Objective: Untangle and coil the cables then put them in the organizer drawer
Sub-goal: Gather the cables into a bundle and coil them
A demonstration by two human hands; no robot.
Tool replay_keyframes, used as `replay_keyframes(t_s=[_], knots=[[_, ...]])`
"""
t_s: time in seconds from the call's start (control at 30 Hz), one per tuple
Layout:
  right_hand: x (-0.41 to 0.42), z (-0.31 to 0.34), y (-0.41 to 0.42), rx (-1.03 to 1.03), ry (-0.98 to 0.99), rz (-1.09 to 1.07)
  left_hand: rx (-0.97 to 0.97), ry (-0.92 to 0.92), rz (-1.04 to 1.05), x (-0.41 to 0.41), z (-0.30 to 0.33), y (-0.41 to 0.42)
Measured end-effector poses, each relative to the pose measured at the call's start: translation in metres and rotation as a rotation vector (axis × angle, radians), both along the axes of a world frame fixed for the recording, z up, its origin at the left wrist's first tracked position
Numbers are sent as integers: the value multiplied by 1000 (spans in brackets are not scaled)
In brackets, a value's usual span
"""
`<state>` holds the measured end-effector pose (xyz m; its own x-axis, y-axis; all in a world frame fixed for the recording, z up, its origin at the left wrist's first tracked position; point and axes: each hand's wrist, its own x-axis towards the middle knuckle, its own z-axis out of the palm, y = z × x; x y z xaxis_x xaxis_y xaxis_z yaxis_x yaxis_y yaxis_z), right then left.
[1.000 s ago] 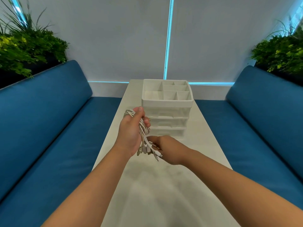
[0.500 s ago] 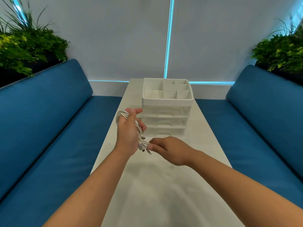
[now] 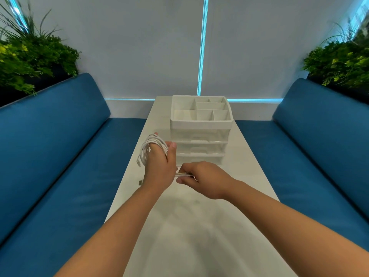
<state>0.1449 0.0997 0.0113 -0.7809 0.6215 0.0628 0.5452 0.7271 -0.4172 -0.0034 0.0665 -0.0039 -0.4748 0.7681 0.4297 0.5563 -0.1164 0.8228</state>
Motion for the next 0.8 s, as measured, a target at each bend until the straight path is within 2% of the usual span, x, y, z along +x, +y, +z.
replay_keyframes(t_s=[0.07,0.37,0.47,0.6,0.7,0.8], knots=[[3,5,1,25,-1,-20,-43,127,-4,-4,-2,-2],[9,28,-3,237,-32,93,-317,285,-157,-5,5,-14],[11,36,0,240,-17,125,-463,178,-329,-5,13,-20],[13,45,5,247,-34,127,-722,-66,-597,-5,24,-24],[14,52,8,212,0,99,-770,-203,-828,-12,30,-23],[12,57,10,75,67,108,-774,-356,-1016,-19,33,-23]])
